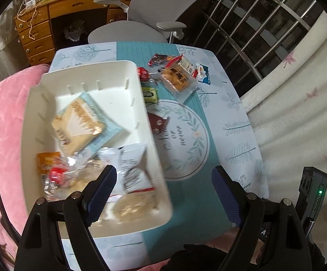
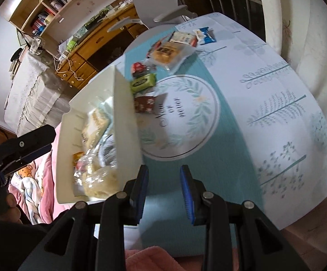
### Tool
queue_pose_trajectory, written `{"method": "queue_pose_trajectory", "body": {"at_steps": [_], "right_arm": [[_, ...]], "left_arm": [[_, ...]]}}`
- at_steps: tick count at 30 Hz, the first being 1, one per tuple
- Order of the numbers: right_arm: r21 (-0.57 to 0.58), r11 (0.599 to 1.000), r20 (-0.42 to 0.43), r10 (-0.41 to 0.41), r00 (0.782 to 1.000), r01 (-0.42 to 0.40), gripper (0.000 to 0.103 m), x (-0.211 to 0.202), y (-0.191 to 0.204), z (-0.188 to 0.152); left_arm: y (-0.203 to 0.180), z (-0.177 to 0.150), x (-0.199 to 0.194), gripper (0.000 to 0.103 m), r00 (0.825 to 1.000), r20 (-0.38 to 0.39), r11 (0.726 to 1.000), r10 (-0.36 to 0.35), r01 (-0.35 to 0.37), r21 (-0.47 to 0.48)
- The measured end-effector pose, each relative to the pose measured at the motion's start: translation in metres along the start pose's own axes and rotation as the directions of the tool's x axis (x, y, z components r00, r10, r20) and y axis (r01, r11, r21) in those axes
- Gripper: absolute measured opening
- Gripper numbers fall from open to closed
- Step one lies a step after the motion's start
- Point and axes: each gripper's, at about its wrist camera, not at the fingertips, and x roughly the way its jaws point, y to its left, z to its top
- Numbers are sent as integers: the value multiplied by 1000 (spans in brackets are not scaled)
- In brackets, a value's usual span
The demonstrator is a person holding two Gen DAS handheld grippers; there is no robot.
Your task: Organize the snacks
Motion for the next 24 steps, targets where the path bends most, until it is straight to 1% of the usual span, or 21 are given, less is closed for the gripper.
{"method": "queue_pose_trajectory", "body": {"at_steps": [4,9,12,17,21,24], "right_arm": [[-31,1000,-52,4,999,-6,29,4,-26,24],[-103,995,-87,-6,996,-3,29,11,-56,61],[-145,989,-101,-15,995,0,29,19,-72,85],[-236,972,-93,-25,995,2,29,34,-90,127],[-296,955,-74,-38,997,14,29,52,-97,157],[-313,949,-48,-43,998,26,29,64,-100,178]], "left_arm": [[-27,11,24,85,999,-24,998,23,-24,-52],[-57,26,54,86,999,-31,990,44,-48,-133],[-71,36,71,86,999,-21,981,50,-53,-187],[-85,48,101,86,996,-47,963,77,-87,-253],[-81,58,124,86,992,-79,945,101,-121,-305],[-76,72,137,86,989,-82,930,124,-144,-337]]}}
